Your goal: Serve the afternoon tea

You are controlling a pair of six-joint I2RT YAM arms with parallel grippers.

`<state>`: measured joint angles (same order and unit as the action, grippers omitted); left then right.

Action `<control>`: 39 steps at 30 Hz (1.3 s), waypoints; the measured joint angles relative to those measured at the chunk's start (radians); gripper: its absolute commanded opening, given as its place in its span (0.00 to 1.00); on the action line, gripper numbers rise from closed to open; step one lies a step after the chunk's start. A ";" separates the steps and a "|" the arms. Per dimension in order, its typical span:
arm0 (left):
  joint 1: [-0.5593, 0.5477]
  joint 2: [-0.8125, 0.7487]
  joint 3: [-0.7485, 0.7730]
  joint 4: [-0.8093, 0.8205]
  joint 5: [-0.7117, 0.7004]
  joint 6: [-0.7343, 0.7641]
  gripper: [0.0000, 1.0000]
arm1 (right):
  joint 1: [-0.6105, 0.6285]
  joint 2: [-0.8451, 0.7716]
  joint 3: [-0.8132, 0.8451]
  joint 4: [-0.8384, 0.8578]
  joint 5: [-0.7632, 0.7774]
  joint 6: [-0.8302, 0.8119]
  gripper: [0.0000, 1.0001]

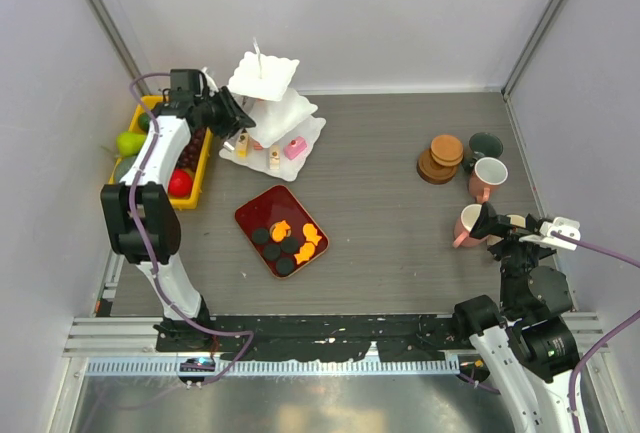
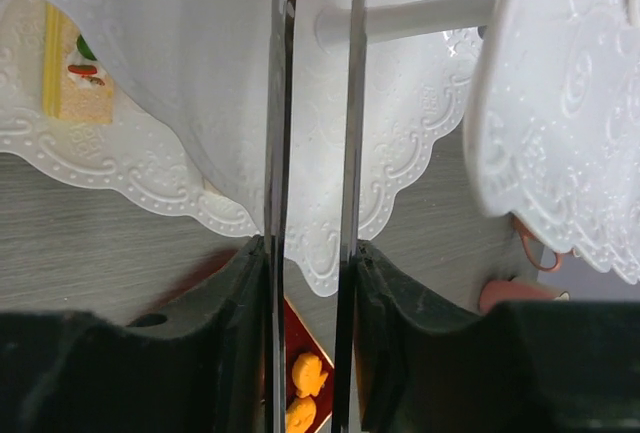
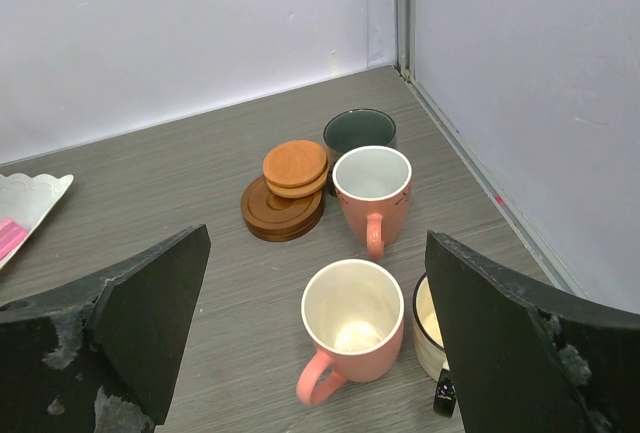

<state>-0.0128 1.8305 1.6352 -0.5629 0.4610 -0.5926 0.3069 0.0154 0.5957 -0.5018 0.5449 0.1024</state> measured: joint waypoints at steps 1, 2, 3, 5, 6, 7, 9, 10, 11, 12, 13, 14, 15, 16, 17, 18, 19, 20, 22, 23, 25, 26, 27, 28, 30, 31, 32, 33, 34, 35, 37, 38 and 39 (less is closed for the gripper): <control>0.000 0.000 0.000 -0.001 -0.001 0.003 0.46 | 0.000 0.000 0.000 0.000 0.000 0.000 0.95; 0.000 -0.001 -0.004 -0.003 -0.005 0.006 0.49 | 0.000 0.000 0.000 0.000 0.000 0.000 0.95; 0.000 -0.003 -0.008 -0.003 -0.010 0.010 0.51 | 0.000 0.000 0.000 0.000 0.000 0.000 0.95; 0.000 -0.015 -0.026 -0.006 -0.027 0.023 0.52 | 0.000 0.000 0.000 0.000 0.000 0.000 0.95; 0.000 -0.022 -0.034 -0.011 -0.035 0.026 0.52 | 0.000 0.000 0.000 0.000 0.000 0.000 0.95; 0.000 -0.027 -0.037 -0.018 -0.041 0.029 0.53 | 0.000 0.000 0.000 0.000 0.000 0.000 0.95; 0.000 -0.039 -0.037 -0.028 -0.050 0.036 0.53 | 0.000 0.000 0.000 0.000 0.000 0.000 0.95; 0.000 -0.045 -0.037 -0.033 -0.054 0.041 0.53 | 0.000 0.000 0.000 0.000 0.000 0.000 0.95; 0.000 -0.052 -0.037 -0.038 -0.061 0.047 0.53 | 0.000 0.000 0.000 0.000 0.000 0.000 0.95; 0.000 -0.059 -0.040 -0.040 -0.069 0.051 0.53 | 0.000 0.000 0.000 0.000 0.000 0.000 0.95; 0.000 -0.070 -0.045 -0.041 -0.081 0.055 0.53 | 0.000 0.000 0.000 0.000 0.000 0.000 0.95; 0.000 -0.083 -0.053 -0.043 -0.094 0.060 0.53 | 0.000 0.000 0.000 0.000 0.000 0.000 0.95; 0.000 -0.097 -0.062 -0.050 -0.108 0.069 0.53 | 0.000 0.000 0.000 0.000 0.000 0.000 0.96; 0.000 -0.114 -0.071 -0.057 -0.122 0.077 0.53 | 0.000 0.000 0.000 0.000 0.000 0.000 0.96; 0.000 -0.132 -0.080 -0.066 -0.134 0.083 0.53 | 0.000 0.000 0.000 0.000 0.000 0.000 0.95; 0.000 -0.152 -0.089 -0.075 -0.146 0.092 0.52 | 0.000 0.000 0.000 0.000 0.000 0.000 0.95; 0.000 -0.171 -0.098 -0.084 -0.155 0.101 0.52 | 0.000 0.000 0.000 0.000 0.000 0.000 0.95; 0.000 -0.194 -0.112 -0.089 -0.165 0.108 0.51 | 0.000 0.000 0.000 0.000 0.000 0.000 0.95; 0.000 -0.243 -0.146 -0.101 -0.181 0.126 0.50 | 0.000 0.000 0.000 0.000 0.000 0.000 0.95; 0.000 -0.268 -0.165 -0.106 -0.186 0.134 0.51 | 0.000 0.000 0.000 0.000 0.000 0.000 0.96; 0.000 -0.323 -0.209 -0.122 -0.194 0.153 0.51 | 0.000 0.000 0.000 0.000 0.000 0.000 0.95; 0.000 -0.352 -0.234 -0.132 -0.198 0.159 0.51 | 0.000 0.000 0.000 0.000 0.000 0.000 0.95; 0.000 -0.382 -0.261 -0.140 -0.200 0.167 0.51 | 0.000 0.000 0.000 0.000 0.000 0.000 0.95; 0.000 -0.408 -0.284 -0.147 -0.202 0.174 0.51 | 0.000 0.000 0.000 0.000 0.000 0.000 0.95; -0.001 -0.477 -0.353 -0.158 -0.207 0.188 0.51 | 0.000 -0.001 0.000 0.000 0.000 0.000 0.95; -0.007 -0.520 -0.396 -0.171 -0.210 0.200 0.51 | 0.000 -0.001 0.000 0.000 0.000 0.000 0.95; -0.011 -0.549 -0.423 -0.182 -0.213 0.208 0.51 | 0.000 -0.001 0.000 0.000 0.000 0.000 0.95; -0.018 -0.583 -0.452 -0.199 -0.222 0.216 0.51 | 0.000 -0.001 0.000 0.000 0.000 0.000 0.96; -0.028 -0.614 -0.478 -0.216 -0.230 0.224 0.51 | 0.000 -0.001 0.000 0.000 0.000 0.000 0.95; -0.042 -0.644 -0.504 -0.227 -0.237 0.233 0.51 | 0.000 -0.001 0.000 0.000 0.000 0.000 0.95; -0.077 -0.698 -0.547 -0.246 -0.257 0.242 0.51 | 0.000 -0.001 0.000 0.000 0.000 0.000 0.95; -0.103 -0.729 -0.570 -0.257 -0.272 0.246 0.51 | 0.000 -0.001 0.000 0.000 0.000 0.000 0.95; -0.135 -0.758 -0.591 -0.271 -0.288 0.253 0.51 | 0.000 -0.001 0.000 0.000 0.000 0.000 0.96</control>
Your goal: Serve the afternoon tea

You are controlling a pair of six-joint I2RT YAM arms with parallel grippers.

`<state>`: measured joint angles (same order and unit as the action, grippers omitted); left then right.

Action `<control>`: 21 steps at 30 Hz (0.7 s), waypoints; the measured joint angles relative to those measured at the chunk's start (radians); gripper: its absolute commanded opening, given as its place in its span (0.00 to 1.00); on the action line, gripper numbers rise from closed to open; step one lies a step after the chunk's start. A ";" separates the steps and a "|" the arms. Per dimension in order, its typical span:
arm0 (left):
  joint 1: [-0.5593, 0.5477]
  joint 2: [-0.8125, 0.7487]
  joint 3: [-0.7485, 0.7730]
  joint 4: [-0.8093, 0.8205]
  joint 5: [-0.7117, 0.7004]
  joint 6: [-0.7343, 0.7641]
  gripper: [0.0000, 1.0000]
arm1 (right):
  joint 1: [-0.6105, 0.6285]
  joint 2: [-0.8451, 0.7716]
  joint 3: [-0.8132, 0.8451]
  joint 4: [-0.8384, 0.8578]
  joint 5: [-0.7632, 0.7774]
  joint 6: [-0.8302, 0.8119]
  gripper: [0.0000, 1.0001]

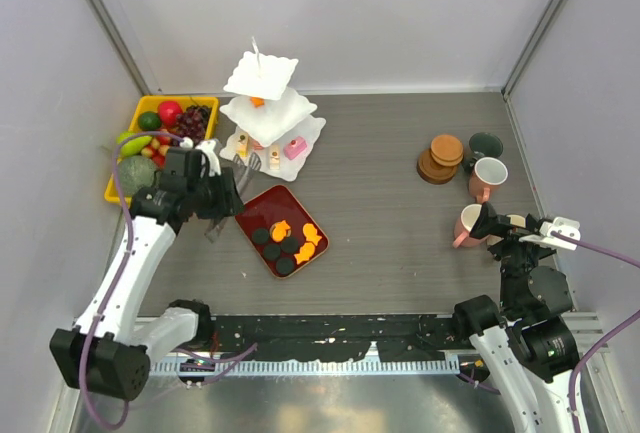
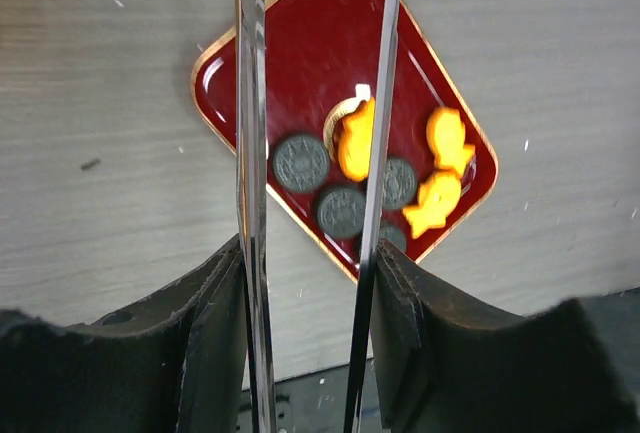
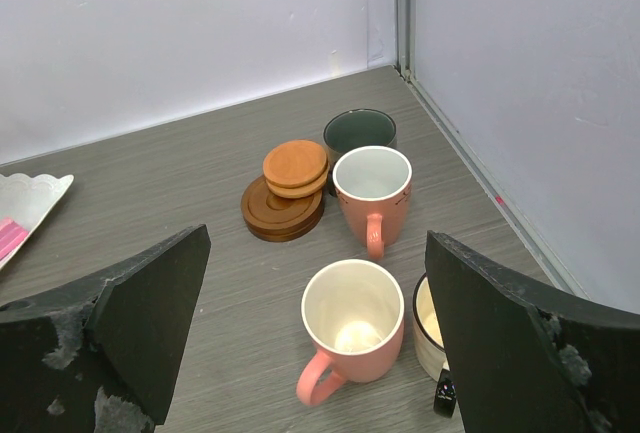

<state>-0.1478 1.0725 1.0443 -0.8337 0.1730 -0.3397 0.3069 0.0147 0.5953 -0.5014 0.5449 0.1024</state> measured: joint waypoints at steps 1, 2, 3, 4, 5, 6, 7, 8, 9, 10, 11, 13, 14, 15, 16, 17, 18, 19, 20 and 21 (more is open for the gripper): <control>-0.028 -0.021 -0.014 -0.010 -0.010 0.004 0.51 | 0.000 0.000 0.000 0.000 0.000 0.000 0.95; -0.075 -0.046 -0.032 -0.024 -0.031 0.006 0.52 | 0.000 0.000 0.000 0.000 0.000 0.000 0.95; -0.105 -0.058 -0.042 -0.033 -0.040 0.007 0.52 | 0.000 0.000 0.000 0.000 0.000 0.000 0.96; -0.143 -0.067 -0.054 -0.045 -0.052 0.007 0.52 | 0.000 0.000 0.000 0.000 0.000 0.000 0.96; -0.180 -0.072 -0.067 -0.053 -0.066 0.005 0.52 | 0.000 0.000 0.000 0.000 0.000 0.000 0.95; -0.216 -0.074 -0.082 -0.059 -0.080 0.003 0.52 | 0.000 0.000 0.000 0.000 0.000 0.000 0.96; -0.248 -0.074 -0.098 -0.064 -0.094 -0.002 0.52 | 0.000 0.000 0.000 0.000 0.000 0.000 0.95; -0.278 -0.074 -0.117 -0.069 -0.104 -0.010 0.52 | 0.000 0.000 0.000 0.000 0.000 0.000 0.96; -0.303 -0.074 -0.138 -0.074 -0.118 -0.020 0.53 | 0.000 0.000 0.000 0.000 0.000 0.000 0.95; -0.323 -0.074 -0.153 -0.080 -0.130 -0.025 0.53 | 0.000 0.000 0.000 0.000 0.000 0.000 0.95; -0.348 -0.074 -0.174 -0.087 -0.148 -0.037 0.54 | 0.000 0.000 0.000 0.000 0.000 0.000 0.95; -0.385 -0.073 -0.200 -0.098 -0.177 -0.053 0.54 | 0.000 0.000 0.000 0.000 0.000 0.000 0.96; -0.401 -0.071 -0.209 -0.103 -0.192 -0.062 0.54 | 0.000 0.000 0.000 0.000 0.000 0.000 0.95; -0.418 -0.067 -0.216 -0.105 -0.203 -0.072 0.54 | 0.000 0.001 0.000 0.000 0.000 0.000 0.95; -0.428 -0.061 -0.219 -0.107 -0.209 -0.077 0.54 | 0.000 0.001 0.000 0.000 0.000 0.000 0.96; -0.442 -0.053 -0.220 -0.107 -0.216 -0.083 0.54 | 0.000 0.002 0.000 0.000 0.000 0.000 0.95; -0.454 -0.045 -0.222 -0.105 -0.221 -0.091 0.54 | 0.000 0.003 0.000 0.000 0.000 0.000 0.96; -0.465 -0.039 -0.223 -0.104 -0.225 -0.098 0.54 | 0.000 0.004 0.000 0.000 0.000 0.000 0.95; -0.476 -0.032 -0.224 -0.103 -0.227 -0.103 0.54 | 0.000 0.005 -0.001 0.000 0.000 0.000 0.95; -0.487 -0.027 -0.224 -0.102 -0.231 -0.108 0.54 | 0.000 0.005 -0.001 0.000 0.000 0.000 0.96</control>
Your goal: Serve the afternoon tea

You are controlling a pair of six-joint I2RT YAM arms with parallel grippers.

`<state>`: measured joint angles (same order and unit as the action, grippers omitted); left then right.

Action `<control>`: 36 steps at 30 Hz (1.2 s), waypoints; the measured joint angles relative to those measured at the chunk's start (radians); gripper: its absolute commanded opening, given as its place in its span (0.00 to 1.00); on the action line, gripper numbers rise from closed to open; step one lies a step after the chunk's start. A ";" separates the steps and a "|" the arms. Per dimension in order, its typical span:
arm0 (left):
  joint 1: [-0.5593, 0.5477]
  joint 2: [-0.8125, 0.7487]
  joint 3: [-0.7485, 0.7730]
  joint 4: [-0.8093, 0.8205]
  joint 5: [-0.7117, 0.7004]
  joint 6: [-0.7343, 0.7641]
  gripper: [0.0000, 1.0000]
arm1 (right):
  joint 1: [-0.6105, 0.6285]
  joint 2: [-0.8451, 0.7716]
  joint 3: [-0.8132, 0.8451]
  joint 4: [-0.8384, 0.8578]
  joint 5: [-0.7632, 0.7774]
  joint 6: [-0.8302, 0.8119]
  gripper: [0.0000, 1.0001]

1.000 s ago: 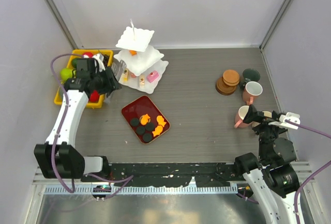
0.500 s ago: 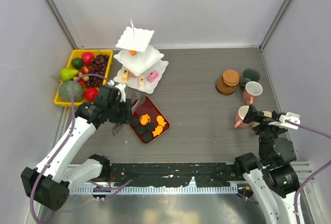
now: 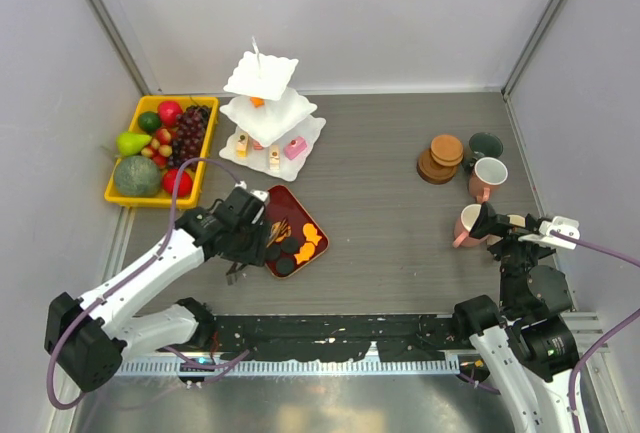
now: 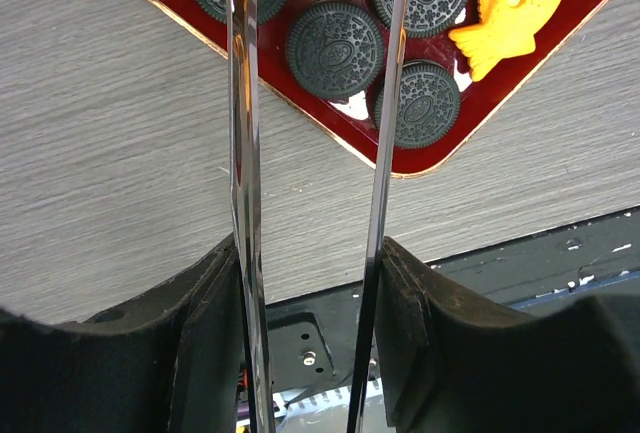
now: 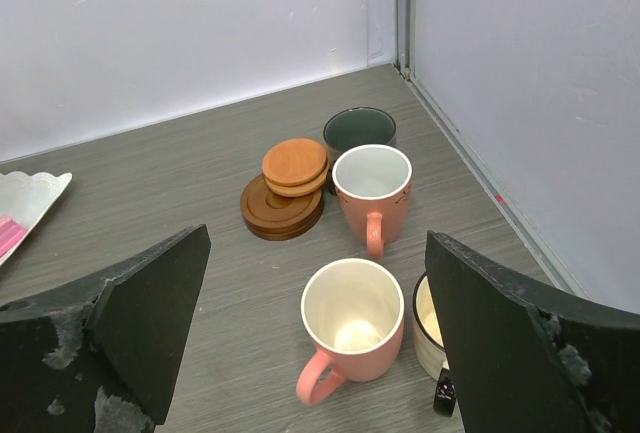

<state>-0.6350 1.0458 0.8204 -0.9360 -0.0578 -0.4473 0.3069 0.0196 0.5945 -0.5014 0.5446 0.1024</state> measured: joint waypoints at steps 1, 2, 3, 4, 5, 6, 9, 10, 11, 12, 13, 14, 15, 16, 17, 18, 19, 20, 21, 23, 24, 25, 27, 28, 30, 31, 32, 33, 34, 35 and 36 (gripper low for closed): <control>-0.011 0.006 0.000 0.000 -0.005 -0.005 0.54 | 0.000 0.000 0.000 0.000 0.000 0.000 0.95; -0.022 0.013 0.000 0.000 -0.010 -0.011 0.54 | 0.000 0.000 0.000 0.000 0.000 0.000 0.95; -0.032 0.020 0.000 0.000 -0.015 -0.017 0.54 | 0.000 0.000 0.000 0.000 0.000 0.000 0.95; -0.042 0.027 0.000 -0.001 -0.022 -0.021 0.54 | 0.000 0.000 0.000 0.000 0.000 0.000 0.95; -0.051 0.033 0.000 -0.002 -0.029 -0.024 0.54 | 0.000 0.000 0.000 0.000 0.000 0.000 0.95; -0.060 0.037 0.000 -0.005 -0.037 -0.027 0.54 | 0.000 0.000 0.000 0.000 0.000 0.000 0.95; -0.084 0.039 0.000 -0.011 -0.059 -0.043 0.54 | 0.000 0.000 0.000 0.000 0.000 0.000 0.95; -0.092 0.039 0.000 -0.014 -0.066 -0.047 0.54 | 0.000 0.000 0.000 0.000 0.000 0.000 0.96; -0.097 0.039 0.000 -0.017 -0.072 -0.050 0.52 | 0.000 0.000 0.000 0.000 0.000 0.000 0.95; -0.101 0.039 0.000 -0.019 -0.076 -0.052 0.52 | 0.000 0.000 0.000 0.000 0.000 0.000 0.95; -0.104 0.040 0.000 -0.019 -0.080 -0.055 0.51 | 0.000 0.000 0.000 0.000 0.000 0.000 0.96; -0.105 0.042 0.000 -0.019 -0.082 -0.057 0.50 | 0.000 0.000 0.000 0.000 0.000 0.000 0.96; -0.106 0.048 0.000 -0.019 -0.082 -0.060 0.49 | 0.000 0.000 0.000 0.000 0.000 0.000 0.95; -0.106 0.056 0.000 -0.019 -0.084 -0.062 0.47 | 0.000 0.000 0.000 0.000 0.000 0.000 0.95; -0.106 0.064 -0.001 -0.019 -0.085 -0.062 0.46 | 0.000 0.000 0.000 0.000 0.000 0.000 0.96; -0.106 0.073 -0.002 -0.018 -0.085 -0.063 0.45 | 0.000 0.000 0.000 0.000 0.000 0.000 0.95; -0.106 0.081 -0.003 -0.018 -0.087 -0.062 0.44 | 0.000 0.000 0.000 0.000 0.000 0.000 0.95; -0.106 0.088 -0.003 -0.018 -0.088 -0.062 0.42 | 0.000 0.000 0.000 0.000 0.000 0.000 0.95; -0.106 0.097 -0.003 -0.016 -0.090 -0.060 0.40 | 0.000 0.000 0.000 0.000 0.000 0.000 0.95; -0.105 0.116 -0.003 -0.011 -0.097 -0.050 0.40 | 0.000 0.000 0.000 0.000 0.000 0.000 0.96; -0.100 0.129 -0.002 -0.008 -0.100 -0.044 0.40 | 0.000 0.000 0.000 0.000 0.000 0.000 0.95; -0.097 0.140 -0.001 -0.004 -0.100 -0.040 0.39 | 0.000 0.000 0.000 0.000 0.000 0.000 0.95; -0.080 0.172 0.009 0.002 -0.099 -0.023 0.39 | 0.000 0.000 0.000 0.000 0.000 0.000 0.95; -0.069 0.189 0.019 0.007 -0.100 -0.014 0.39 | 0.000 0.000 0.000 0.000 0.000 0.000 0.95; -0.047 0.219 0.043 0.018 -0.100 0.003 0.40 | 0.000 0.000 0.000 0.000 0.000 0.000 0.95; -0.038 0.230 0.054 0.024 -0.100 0.010 0.42 | 0.000 0.000 0.000 0.000 0.000 0.000 0.96; -0.027 0.242 0.068 0.030 -0.099 0.016 0.43 | 0.000 0.000 0.000 0.000 0.000 0.000 0.96; -0.019 0.251 0.081 0.033 -0.100 0.023 0.45 | 0.000 0.000 0.000 0.000 0.000 0.000 0.96; -0.013 0.257 0.093 0.036 -0.100 0.029 0.46 | 0.000 0.000 0.000 0.000 0.000 0.000 0.95; -0.009 0.260 0.103 0.039 -0.100 0.034 0.48 | 0.000 0.000 0.000 0.000 0.000 0.000 0.95; -0.006 0.261 0.111 0.039 -0.100 0.037 0.49 | 0.000 0.000 0.000 0.000 0.000 0.000 0.95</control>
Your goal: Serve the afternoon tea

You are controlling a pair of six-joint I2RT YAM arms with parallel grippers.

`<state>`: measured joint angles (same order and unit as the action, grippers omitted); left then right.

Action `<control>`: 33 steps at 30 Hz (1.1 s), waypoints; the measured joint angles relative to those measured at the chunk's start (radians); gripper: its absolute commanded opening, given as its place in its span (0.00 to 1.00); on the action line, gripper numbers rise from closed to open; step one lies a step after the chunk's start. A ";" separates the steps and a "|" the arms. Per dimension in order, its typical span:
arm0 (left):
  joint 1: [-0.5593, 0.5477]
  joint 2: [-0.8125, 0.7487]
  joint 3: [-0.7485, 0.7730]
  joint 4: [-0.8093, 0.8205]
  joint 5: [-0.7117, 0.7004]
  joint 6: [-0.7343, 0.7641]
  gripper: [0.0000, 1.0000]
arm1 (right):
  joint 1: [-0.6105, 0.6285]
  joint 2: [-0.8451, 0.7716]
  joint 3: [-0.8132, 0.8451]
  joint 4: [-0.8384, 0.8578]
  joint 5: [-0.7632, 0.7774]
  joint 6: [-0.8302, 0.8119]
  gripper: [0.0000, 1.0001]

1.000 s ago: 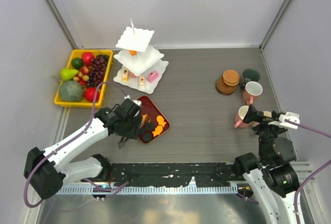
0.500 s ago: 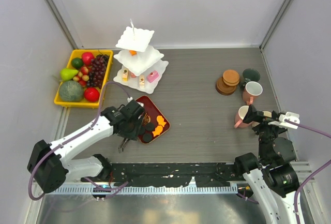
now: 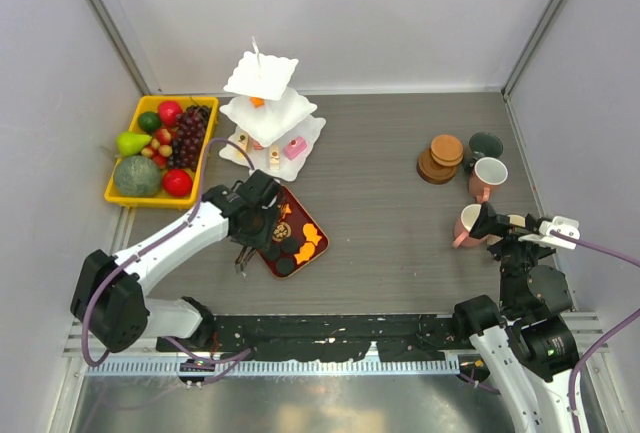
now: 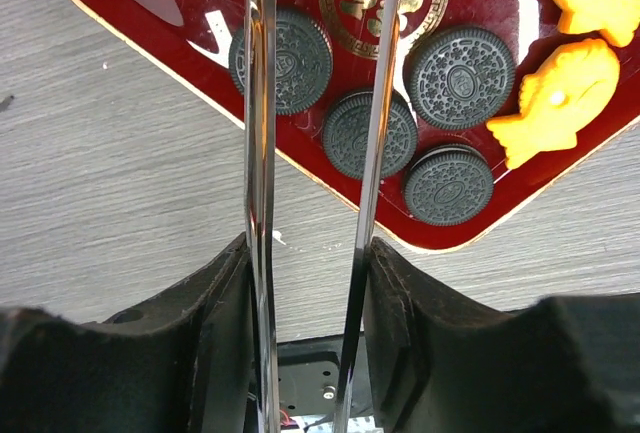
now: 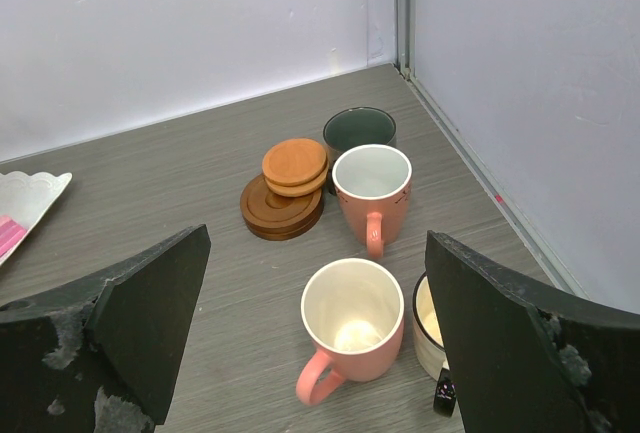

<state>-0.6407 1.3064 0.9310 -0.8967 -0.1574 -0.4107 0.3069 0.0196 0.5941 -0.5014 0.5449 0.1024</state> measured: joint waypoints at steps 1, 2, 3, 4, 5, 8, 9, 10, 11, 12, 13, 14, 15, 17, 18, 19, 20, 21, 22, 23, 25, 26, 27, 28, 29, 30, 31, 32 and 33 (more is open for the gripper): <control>0.002 0.000 0.006 0.000 0.000 0.001 0.50 | 0.000 0.000 0.000 0.000 0.000 0.000 0.95; 0.002 -0.002 0.010 0.001 0.001 0.001 0.51 | 0.000 0.000 0.000 0.000 0.000 0.000 0.95; 0.002 -0.004 0.011 0.000 0.003 0.002 0.53 | 0.000 0.000 0.000 0.000 0.000 0.000 0.96; 0.002 -0.008 0.011 -0.004 0.006 0.001 0.54 | 0.000 0.000 0.000 0.000 0.000 0.000 0.95; 0.002 -0.012 0.011 -0.007 0.008 0.001 0.55 | 0.000 0.000 0.000 0.000 0.000 0.000 0.96; 0.002 -0.044 0.009 -0.018 0.018 0.000 0.57 | 0.000 0.000 0.000 0.000 0.000 0.000 0.95; 0.002 -0.058 0.007 -0.021 0.019 0.000 0.57 | 0.000 0.000 0.000 0.000 0.000 0.000 0.95; 0.002 -0.069 0.005 -0.024 0.019 0.000 0.57 | 0.000 0.000 0.000 0.000 0.000 0.000 0.95; 0.002 -0.079 0.003 -0.025 0.020 0.000 0.57 | 0.000 0.000 0.000 0.000 0.000 0.000 0.95; 0.002 -0.084 0.001 -0.026 0.020 0.000 0.57 | 0.000 0.000 0.000 0.000 0.000 0.000 0.95; 0.002 -0.085 0.000 -0.028 0.020 0.001 0.57 | 0.000 0.000 0.000 0.000 0.000 0.000 0.95; 0.002 -0.082 -0.001 -0.029 0.021 0.002 0.57 | 0.000 0.000 0.000 0.000 0.000 0.000 0.95; 0.002 -0.078 -0.002 -0.029 0.021 0.004 0.57 | 0.000 0.000 0.000 0.000 0.000 0.000 0.95; 0.002 -0.066 -0.002 -0.028 0.021 0.006 0.56 | 0.000 0.000 0.000 0.000 0.000 0.000 0.95; 0.002 -0.060 -0.002 -0.028 0.021 0.008 0.55 | 0.000 0.000 0.000 0.000 0.000 0.000 0.95; 0.002 -0.052 -0.002 -0.028 0.021 0.010 0.54 | 0.000 0.000 0.000 0.000 0.000 0.000 0.95; 0.005 -0.045 -0.002 -0.028 0.021 0.012 0.54 | 0.000 0.000 0.000 0.000 0.000 0.000 0.95; 0.006 -0.040 -0.002 -0.028 0.024 0.016 0.52 | 0.000 0.000 0.000 0.000 0.000 0.000 0.95; 0.008 -0.035 -0.002 -0.028 0.024 0.020 0.51 | 0.000 0.000 0.000 0.000 0.000 0.000 0.95; 0.009 -0.033 -0.002 -0.028 0.026 0.023 0.50 | 0.000 0.000 0.000 0.000 0.000 0.000 0.95; 0.009 -0.031 -0.002 -0.029 0.031 0.026 0.46 | 0.000 0.000 0.000 0.000 0.000 0.000 0.95; 0.009 -0.031 -0.002 -0.029 0.034 0.026 0.45 | 0.000 0.000 0.000 0.000 0.000 0.000 0.95; 0.010 -0.031 -0.002 -0.029 0.038 0.026 0.44 | 0.000 0.000 0.000 0.000 0.000 0.000 0.96; 0.011 -0.031 -0.002 -0.030 0.043 0.026 0.44 | 0.000 0.000 0.000 0.000 0.000 0.000 0.95; 0.011 -0.031 -0.002 -0.031 0.046 0.026 0.43 | 0.000 0.000 0.000 0.000 0.000 0.000 0.95; 0.011 -0.031 -0.002 -0.032 0.049 0.027 0.42 | 0.000 0.000 0.000 0.000 0.000 0.000 0.95; 0.012 -0.032 -0.002 -0.034 0.051 0.027 0.40 | 0.000 0.000 0.000 0.000 0.000 0.000 0.95; 0.013 -0.034 -0.002 -0.037 0.055 0.027 0.39 | 0.000 0.000 0.000 0.000 0.000 0.000 0.95; 0.013 -0.039 -0.002 -0.038 0.058 0.027 0.37 | 0.000 0.000 0.000 0.000 0.000 0.000 0.95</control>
<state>-0.6277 1.2678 0.9291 -0.9344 -0.0998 -0.3836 0.3069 0.0196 0.5941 -0.5011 0.5449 0.1024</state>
